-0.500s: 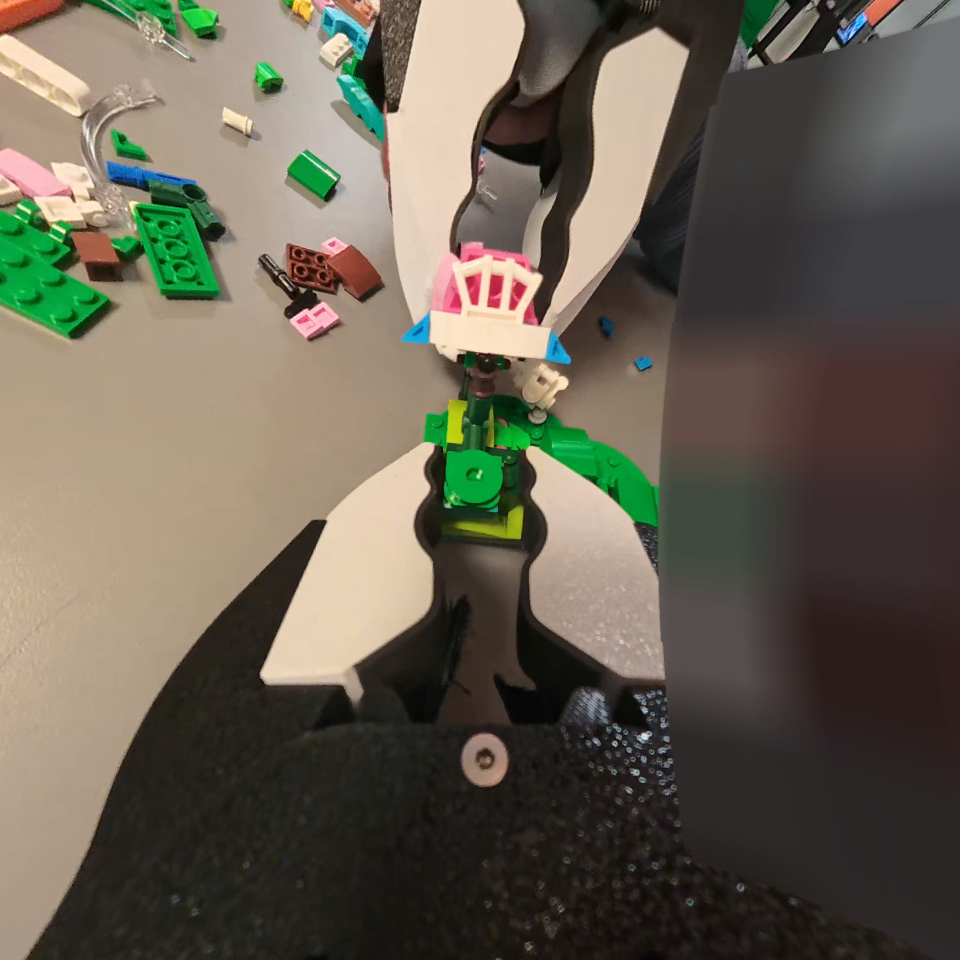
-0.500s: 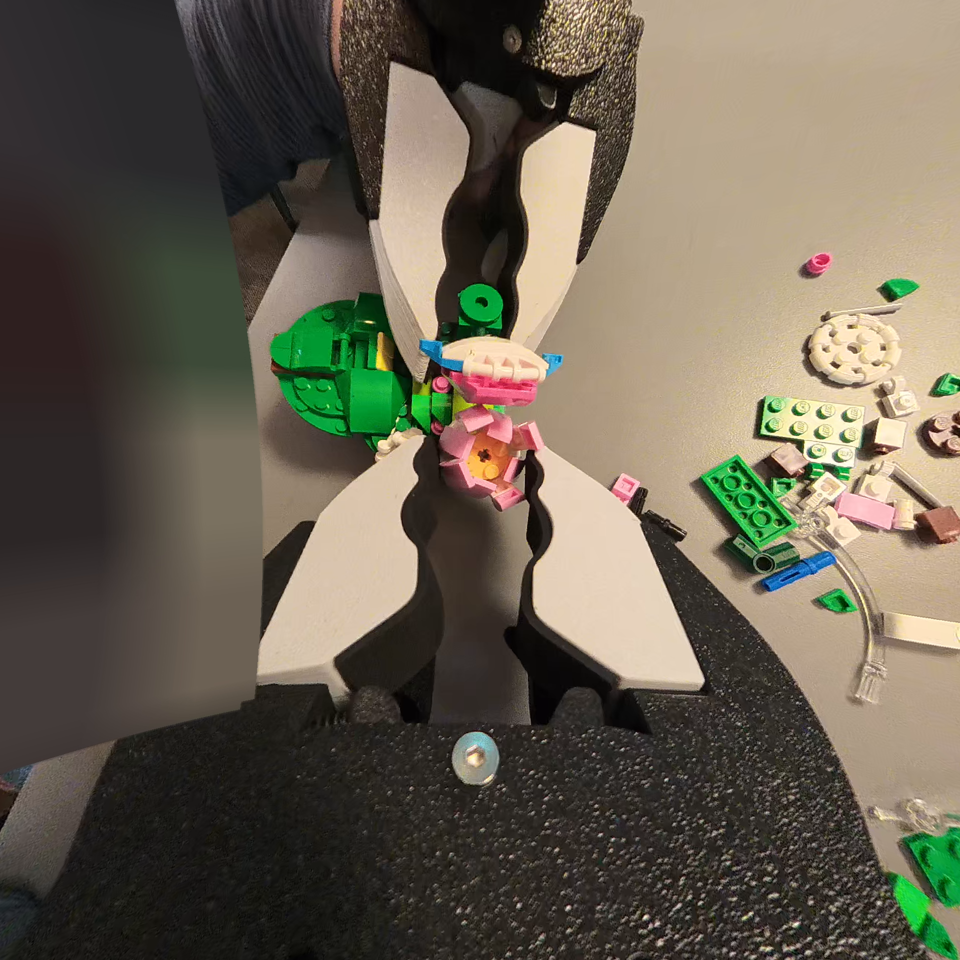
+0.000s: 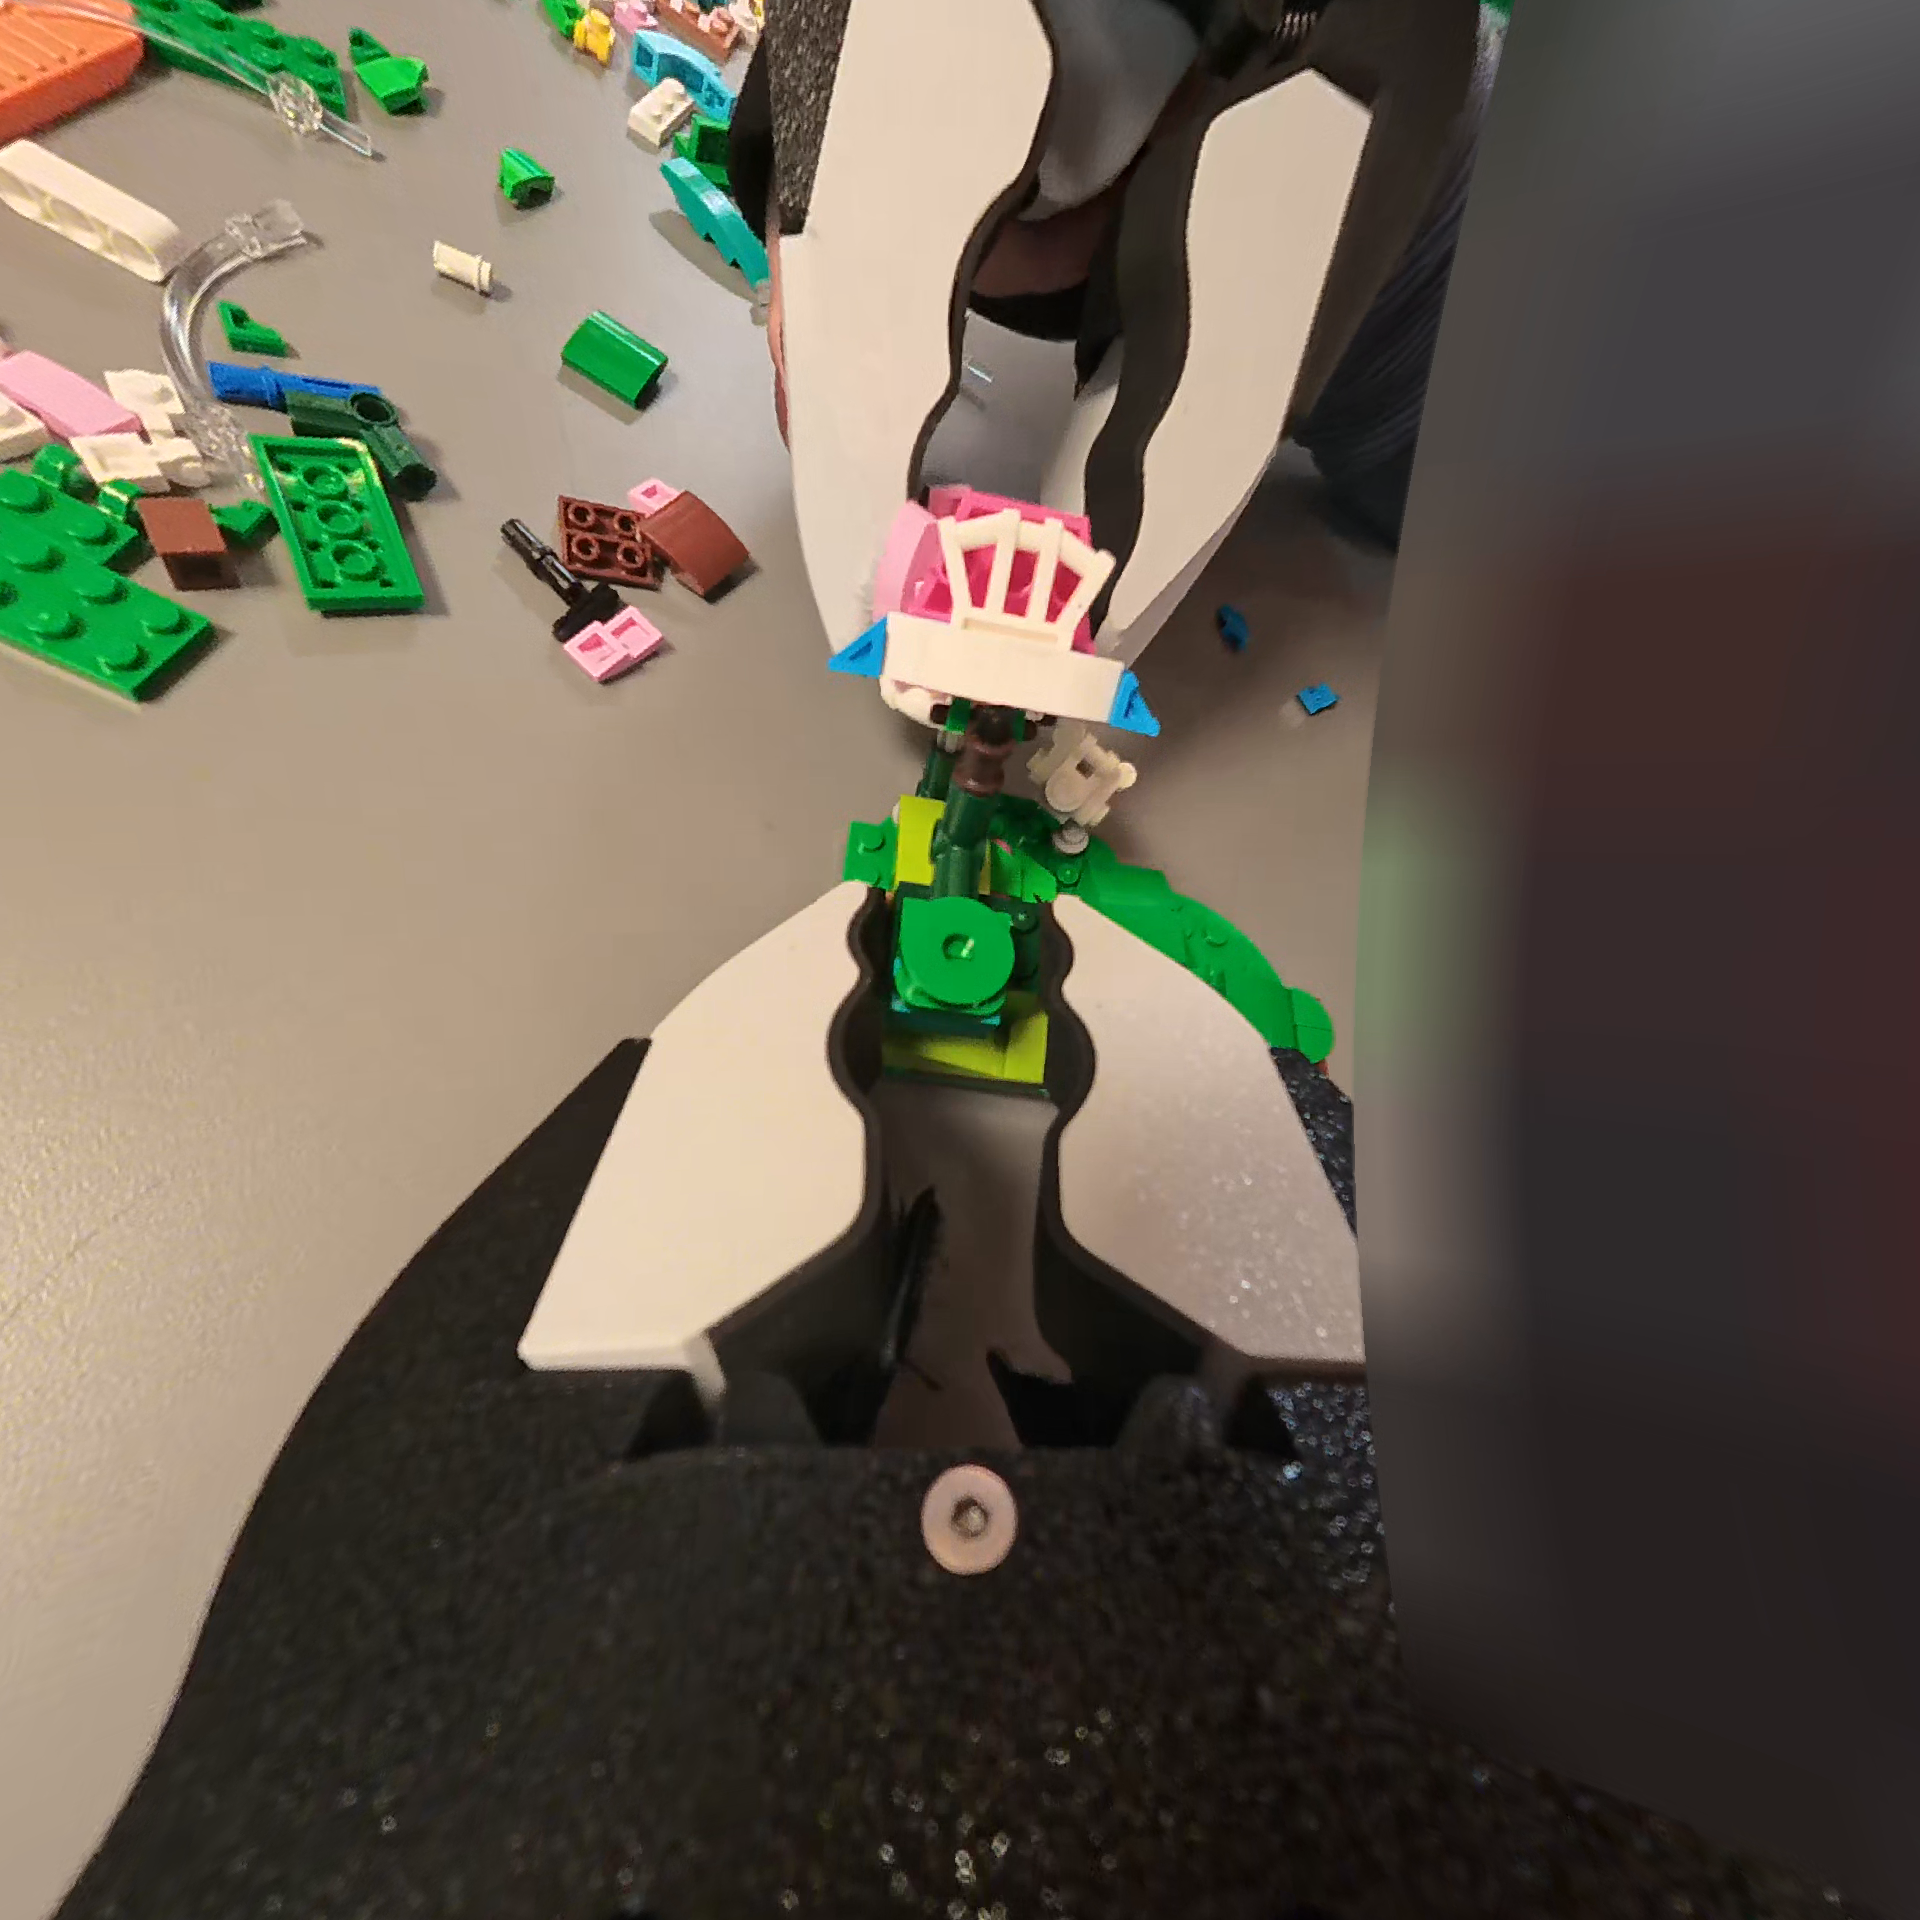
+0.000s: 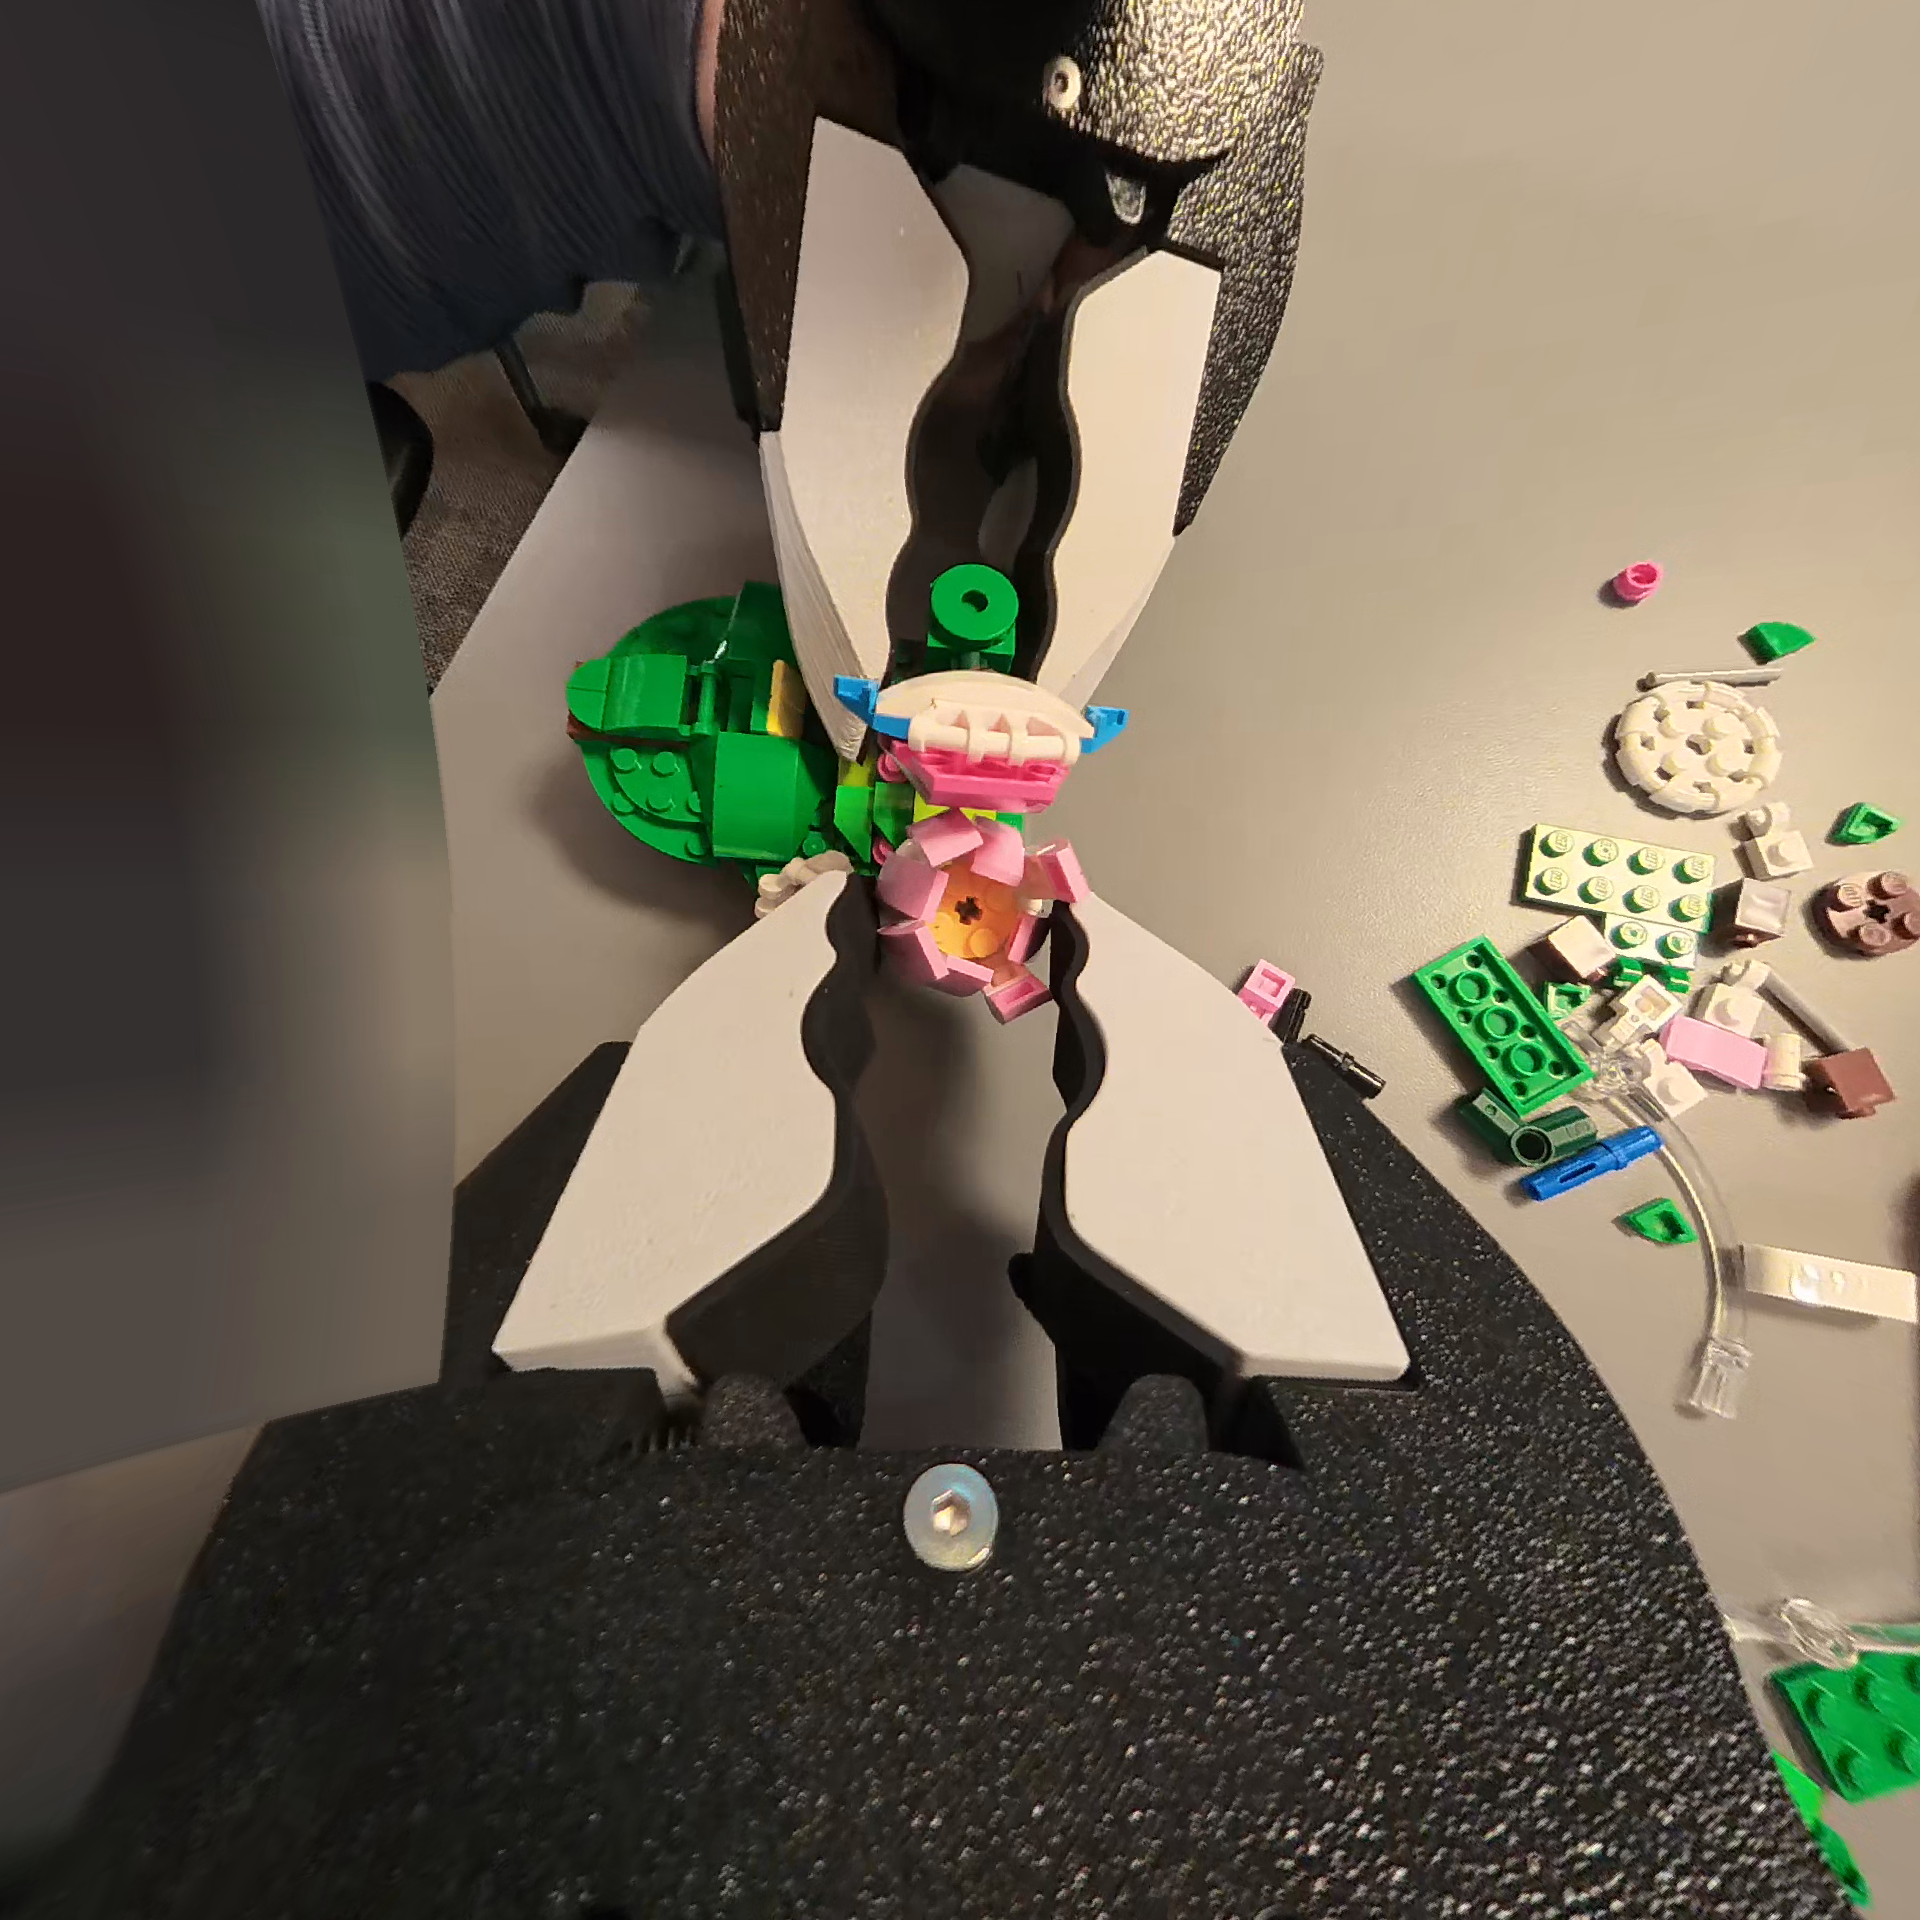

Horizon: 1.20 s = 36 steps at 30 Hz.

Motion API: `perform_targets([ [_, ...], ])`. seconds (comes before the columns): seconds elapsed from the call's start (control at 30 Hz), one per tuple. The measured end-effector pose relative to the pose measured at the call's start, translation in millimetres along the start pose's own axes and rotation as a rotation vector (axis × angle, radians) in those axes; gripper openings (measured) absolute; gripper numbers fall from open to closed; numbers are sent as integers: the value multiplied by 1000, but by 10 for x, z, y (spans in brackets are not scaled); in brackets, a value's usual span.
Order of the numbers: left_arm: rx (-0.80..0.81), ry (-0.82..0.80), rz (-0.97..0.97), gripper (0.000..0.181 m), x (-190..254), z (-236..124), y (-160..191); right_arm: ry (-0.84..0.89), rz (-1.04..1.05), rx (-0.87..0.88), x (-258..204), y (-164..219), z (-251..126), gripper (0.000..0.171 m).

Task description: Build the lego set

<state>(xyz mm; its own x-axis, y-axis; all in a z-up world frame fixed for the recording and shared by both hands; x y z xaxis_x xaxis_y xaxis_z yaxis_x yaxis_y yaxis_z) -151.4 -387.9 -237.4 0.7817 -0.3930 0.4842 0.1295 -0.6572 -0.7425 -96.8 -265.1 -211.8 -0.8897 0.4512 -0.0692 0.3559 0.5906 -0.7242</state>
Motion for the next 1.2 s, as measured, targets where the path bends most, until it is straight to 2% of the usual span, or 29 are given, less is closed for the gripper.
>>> perform_targets([
  [0.17, -5, -33, 25, 28, 28, 12, 11, 66, 35, 4, -59, 11, 2, 32],
  [0.33, -34, -70, 79, 28, 59, 30, 29, 162, -284, 7, -159, 17, 19, 32],
  [0.5, -31, -80, 81, 27, 67, 32, 28, 146, -73, -86, -144, -34, 15, 32],
  [0.63, -42, -106, 112, 28, 87, 40, 37, 214, -285, -85, -210, -21, 27, 32],
  [0.83, -43, -110, 120, 28, 92, 40, 39, 190, -156, -70, -194, -11, 28, 32],
  [1.03, -43, -108, 118, 28, 92, 39, 38, 224, -236, -78, -215, -12, 32, 32],
  [1.2, -44, -110, 124, 28, 97, 42, 39, 191, -195, -80, -203, -12, 19, 32],
])
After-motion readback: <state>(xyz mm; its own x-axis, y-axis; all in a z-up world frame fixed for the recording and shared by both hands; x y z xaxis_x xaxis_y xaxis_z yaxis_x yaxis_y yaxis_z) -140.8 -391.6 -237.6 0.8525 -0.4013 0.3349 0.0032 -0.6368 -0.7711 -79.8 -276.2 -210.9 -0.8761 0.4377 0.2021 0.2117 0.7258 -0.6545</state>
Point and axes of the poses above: each gripper's, where its closed fingertips meet, z out along the fingers, y out of its underside, x = y × z across the jaws, the point moved 7 cm from there along -z, back along the fingers, and after that the axes turned 5 degrees about y, right-handed, at the moved point
